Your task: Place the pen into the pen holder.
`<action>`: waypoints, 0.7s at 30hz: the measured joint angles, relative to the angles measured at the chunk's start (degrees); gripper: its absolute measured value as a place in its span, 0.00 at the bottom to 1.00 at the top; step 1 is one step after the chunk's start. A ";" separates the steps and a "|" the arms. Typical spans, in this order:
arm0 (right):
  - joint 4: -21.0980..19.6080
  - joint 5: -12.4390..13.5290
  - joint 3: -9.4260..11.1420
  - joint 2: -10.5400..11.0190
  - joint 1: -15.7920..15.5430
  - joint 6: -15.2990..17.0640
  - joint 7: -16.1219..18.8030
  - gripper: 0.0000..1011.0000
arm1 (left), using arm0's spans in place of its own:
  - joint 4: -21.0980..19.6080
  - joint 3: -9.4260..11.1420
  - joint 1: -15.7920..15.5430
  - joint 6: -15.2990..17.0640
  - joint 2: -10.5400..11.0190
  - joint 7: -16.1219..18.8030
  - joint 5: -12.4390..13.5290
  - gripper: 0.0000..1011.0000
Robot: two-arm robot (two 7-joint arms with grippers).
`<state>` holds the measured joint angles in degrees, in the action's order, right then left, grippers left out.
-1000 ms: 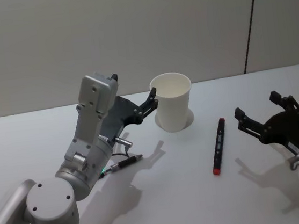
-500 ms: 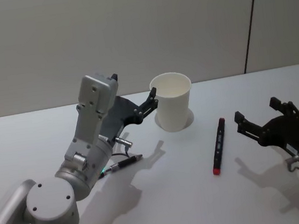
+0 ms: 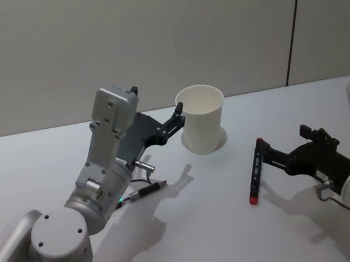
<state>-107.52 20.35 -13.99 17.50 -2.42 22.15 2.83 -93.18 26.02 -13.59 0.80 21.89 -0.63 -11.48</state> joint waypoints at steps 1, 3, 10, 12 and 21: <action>0.16 -0.16 -0.10 -0.19 0.23 0.49 -0.06 0.99 | 0.00 0.00 0.00 0.00 0.00 0.00 0.00 0.99; 0.55 -0.70 -0.41 -0.84 0.89 2.06 -0.23 0.99 | 0.00 0.00 0.00 0.00 0.00 0.00 0.00 0.99; 1.72 -2.40 -1.48 -2.77 2.67 5.51 -0.84 0.99 | 0.00 0.00 0.00 0.00 0.00 0.00 0.00 0.99; 1.94 -2.78 -1.68 -3.10 2.94 6.20 -1.07 0.99 | 0.00 0.00 0.00 0.00 0.00 0.00 0.00 0.99; 3.22 -4.71 -2.85 -5.22 4.02 9.11 -2.62 0.99 | 0.00 0.00 0.00 0.00 0.00 0.00 0.00 0.99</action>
<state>-104.30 15.64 -16.83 12.28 1.60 31.27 0.21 -93.18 26.03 -13.59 0.79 21.89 -0.63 -11.48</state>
